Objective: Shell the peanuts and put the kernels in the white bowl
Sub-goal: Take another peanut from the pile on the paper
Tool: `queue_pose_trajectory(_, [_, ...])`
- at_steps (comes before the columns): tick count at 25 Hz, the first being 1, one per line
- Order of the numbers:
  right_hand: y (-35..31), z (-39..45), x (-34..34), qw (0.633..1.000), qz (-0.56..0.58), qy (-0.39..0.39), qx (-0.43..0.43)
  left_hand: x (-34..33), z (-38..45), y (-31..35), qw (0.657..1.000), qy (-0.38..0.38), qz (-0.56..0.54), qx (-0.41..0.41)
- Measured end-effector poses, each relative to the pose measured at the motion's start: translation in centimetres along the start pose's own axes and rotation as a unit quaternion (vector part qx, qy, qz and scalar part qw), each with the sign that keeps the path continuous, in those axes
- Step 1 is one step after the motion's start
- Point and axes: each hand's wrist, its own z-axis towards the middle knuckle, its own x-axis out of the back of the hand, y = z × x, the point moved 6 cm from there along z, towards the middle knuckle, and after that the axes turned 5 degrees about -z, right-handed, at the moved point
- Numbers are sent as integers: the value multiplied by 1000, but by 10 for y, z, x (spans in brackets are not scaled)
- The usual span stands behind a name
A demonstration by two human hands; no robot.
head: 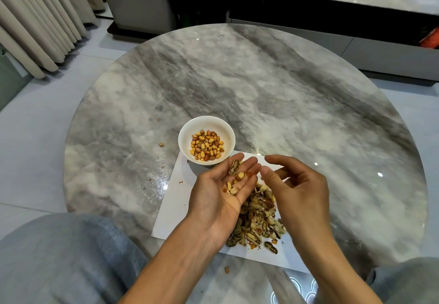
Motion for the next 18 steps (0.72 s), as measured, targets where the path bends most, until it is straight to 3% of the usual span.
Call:
queue_pose_trajectory(2, [-9, 0, 0, 992, -81, 0, 95, 0, 0, -1, 1000, 0, 6, 1])
queue_pose_trajectory(6, [-15, -6, -28, 934, -246, -111, 235, 1, -1, 1, 1000, 5, 17, 4])
queue_pose_trajectory(10, [-10, -2, -30, 906, -319, -161, 228, 1, -3, 0, 999, 14, 21, 21])
queue_pose_trajectory(18, [-5, -2, -27, 936, -281, -167, 127, 2, -2, -2, 998, 10, 50, 32])
